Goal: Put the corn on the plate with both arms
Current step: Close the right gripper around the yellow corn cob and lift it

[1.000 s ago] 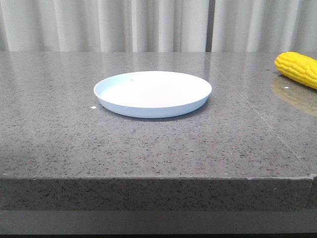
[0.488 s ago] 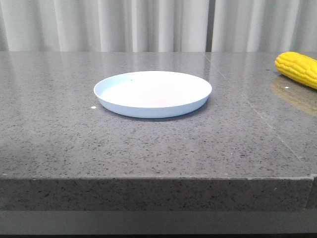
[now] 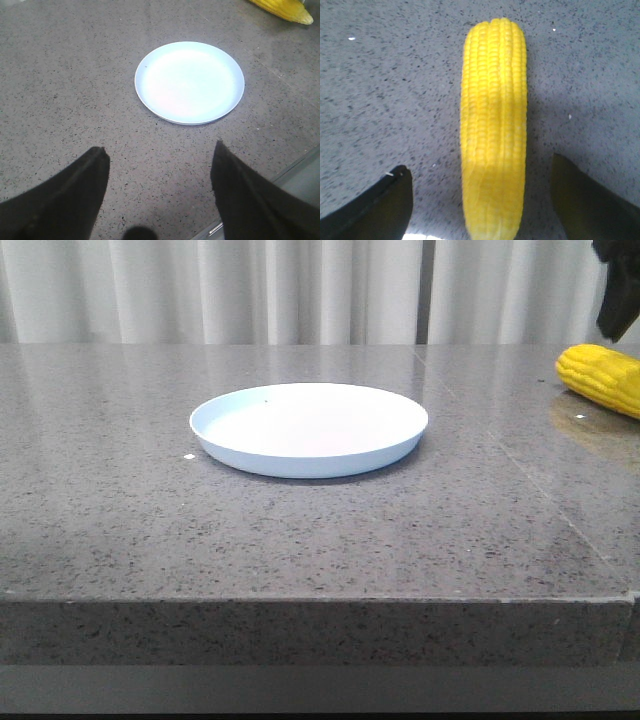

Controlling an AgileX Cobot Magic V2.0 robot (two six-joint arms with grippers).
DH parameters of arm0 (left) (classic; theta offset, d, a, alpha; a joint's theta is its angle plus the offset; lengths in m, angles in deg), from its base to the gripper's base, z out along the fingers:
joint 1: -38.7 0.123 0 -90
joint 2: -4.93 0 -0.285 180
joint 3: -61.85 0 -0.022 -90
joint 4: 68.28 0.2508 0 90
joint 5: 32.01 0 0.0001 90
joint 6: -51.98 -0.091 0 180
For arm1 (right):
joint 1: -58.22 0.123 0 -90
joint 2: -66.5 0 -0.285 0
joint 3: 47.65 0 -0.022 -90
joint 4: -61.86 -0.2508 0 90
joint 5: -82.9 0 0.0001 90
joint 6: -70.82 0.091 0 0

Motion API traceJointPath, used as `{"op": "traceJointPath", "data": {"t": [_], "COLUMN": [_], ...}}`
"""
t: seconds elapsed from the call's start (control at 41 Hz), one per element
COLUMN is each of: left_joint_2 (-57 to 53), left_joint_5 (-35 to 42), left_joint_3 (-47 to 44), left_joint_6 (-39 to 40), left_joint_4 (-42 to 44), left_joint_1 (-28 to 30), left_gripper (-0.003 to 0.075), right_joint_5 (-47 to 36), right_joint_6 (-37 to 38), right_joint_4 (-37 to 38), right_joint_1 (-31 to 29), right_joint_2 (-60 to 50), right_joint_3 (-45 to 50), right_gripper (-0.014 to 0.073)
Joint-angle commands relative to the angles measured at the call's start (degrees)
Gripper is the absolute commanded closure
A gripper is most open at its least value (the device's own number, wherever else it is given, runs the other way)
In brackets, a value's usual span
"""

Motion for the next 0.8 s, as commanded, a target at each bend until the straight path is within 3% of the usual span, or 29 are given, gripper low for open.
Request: {"op": "traceJointPath", "data": {"t": [0.0,0.561,0.659,0.78], "left_joint_2": [-0.1,-0.1,-0.1,-0.1], "left_joint_5": [3.9,3.9,3.9,3.9], "left_joint_3": [1.3,1.3,1.3,1.3], "left_joint_6": [0.5,0.5,0.5,0.5], "left_joint_4": [0.4,0.4,0.4,0.4], "left_joint_1": [-0.6,-0.6,-0.6,-0.6], "left_gripper": [0.0279,0.0279,0.0279,0.0279], "right_joint_5": [-3.8,-6.8,-6.8,-6.8], "right_joint_6": [-0.2,-0.2,-0.2,-0.2], "right_joint_4": [2.8,3.5,3.5,3.5], "right_joint_1": [-0.3,-0.3,-0.3,-0.3], "right_joint_2": [0.7,11.0,11.2,11.1], "right_joint_3": [-3.6,-8.2,-8.2,-8.2], "right_gripper": [0.0003,0.0021,0.0086,0.0285]}}
